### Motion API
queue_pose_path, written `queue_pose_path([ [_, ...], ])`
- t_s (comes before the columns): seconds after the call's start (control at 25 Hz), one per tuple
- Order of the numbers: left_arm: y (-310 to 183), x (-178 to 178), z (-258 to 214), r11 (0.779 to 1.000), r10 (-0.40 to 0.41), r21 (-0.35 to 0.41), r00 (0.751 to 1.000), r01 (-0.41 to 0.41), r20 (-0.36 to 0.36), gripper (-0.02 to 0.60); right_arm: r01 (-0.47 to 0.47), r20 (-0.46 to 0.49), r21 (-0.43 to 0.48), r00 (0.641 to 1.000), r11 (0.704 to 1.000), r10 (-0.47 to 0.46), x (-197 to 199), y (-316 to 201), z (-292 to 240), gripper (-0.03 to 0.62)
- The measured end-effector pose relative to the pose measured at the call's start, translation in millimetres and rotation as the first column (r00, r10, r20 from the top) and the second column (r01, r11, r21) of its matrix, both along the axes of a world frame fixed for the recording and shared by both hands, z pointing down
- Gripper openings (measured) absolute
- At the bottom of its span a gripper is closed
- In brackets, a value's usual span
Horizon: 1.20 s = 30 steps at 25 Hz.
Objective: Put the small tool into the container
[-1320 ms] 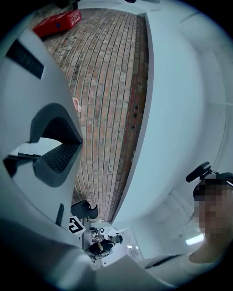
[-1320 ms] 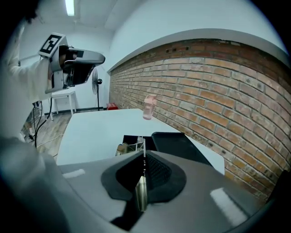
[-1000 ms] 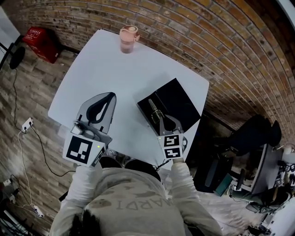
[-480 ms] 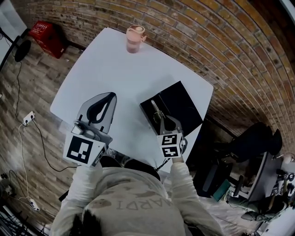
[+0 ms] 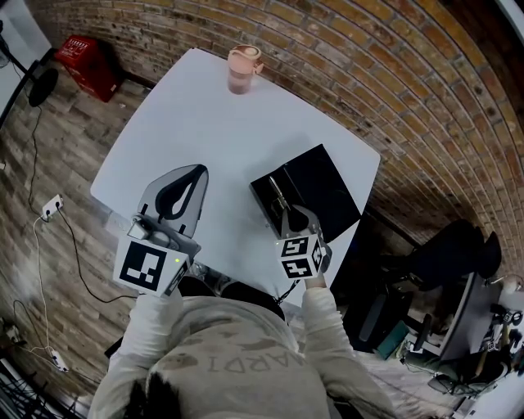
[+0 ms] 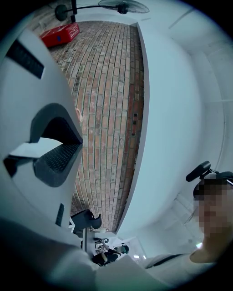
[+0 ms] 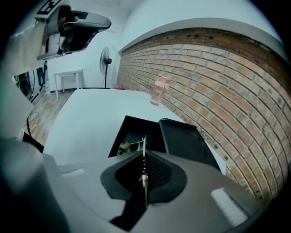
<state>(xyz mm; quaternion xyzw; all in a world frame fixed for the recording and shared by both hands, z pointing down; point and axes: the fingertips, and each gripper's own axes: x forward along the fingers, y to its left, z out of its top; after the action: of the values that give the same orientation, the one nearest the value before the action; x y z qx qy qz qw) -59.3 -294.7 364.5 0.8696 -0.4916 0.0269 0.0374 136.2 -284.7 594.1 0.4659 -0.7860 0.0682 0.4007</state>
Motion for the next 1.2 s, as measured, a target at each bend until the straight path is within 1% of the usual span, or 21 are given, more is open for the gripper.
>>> queue_pose_path([
  [0.24,5,-4,-3,1.0,-0.004,0.002,1.0,0.004,0.002,0.005,-0.016,0.015,-0.012,1.0,1.0,0.017,-2,2,0,0.033],
  [0.44,9,-6,-3,1.0,-0.005,0.005,1.0,0.005,0.003,0.005,-0.028,0.059,-0.053,0.998,0.998,0.031,-8,8,7,0.061],
  [0.6,13,-6,-4,1.0,-0.001,0.007,1.0,0.001,0.004,0.005,-0.036,0.087,-0.06,0.995,0.998,0.041,-9,8,7,0.072],
  [0.84,18,-6,-7,1.0,0.011,0.014,1.0,-0.011,0.004,0.005,-0.047,0.155,-0.089,0.986,0.995,0.061,-9,15,1,0.095],
  [0.96,20,-4,-10,1.0,0.021,0.019,1.0,-0.021,0.004,0.005,-0.047,0.196,-0.083,0.979,0.995,0.063,-12,18,-5,0.095],
  [1.08,23,-2,-12,0.999,0.034,0.025,0.999,-0.034,0.003,0.005,-0.07,0.236,-0.069,0.968,0.995,0.084,-13,20,-15,0.094],
  [1.12,24,-1,-14,0.999,0.039,0.028,0.999,-0.039,0.003,0.005,-0.083,0.248,-0.059,0.964,0.995,0.095,-11,20,-19,0.082],
  [1.16,26,0,-14,0.999,0.044,0.03,0.999,-0.044,0.003,0.005,-0.097,0.26,-0.047,0.96,0.994,0.105,-10,20,-24,0.033],
  [1.2,27,1,-15,0.998,0.049,0.033,0.999,-0.049,0.004,0.005,-0.106,0.275,-0.035,0.955,0.994,0.112,-9,20,-30,0.011],
])
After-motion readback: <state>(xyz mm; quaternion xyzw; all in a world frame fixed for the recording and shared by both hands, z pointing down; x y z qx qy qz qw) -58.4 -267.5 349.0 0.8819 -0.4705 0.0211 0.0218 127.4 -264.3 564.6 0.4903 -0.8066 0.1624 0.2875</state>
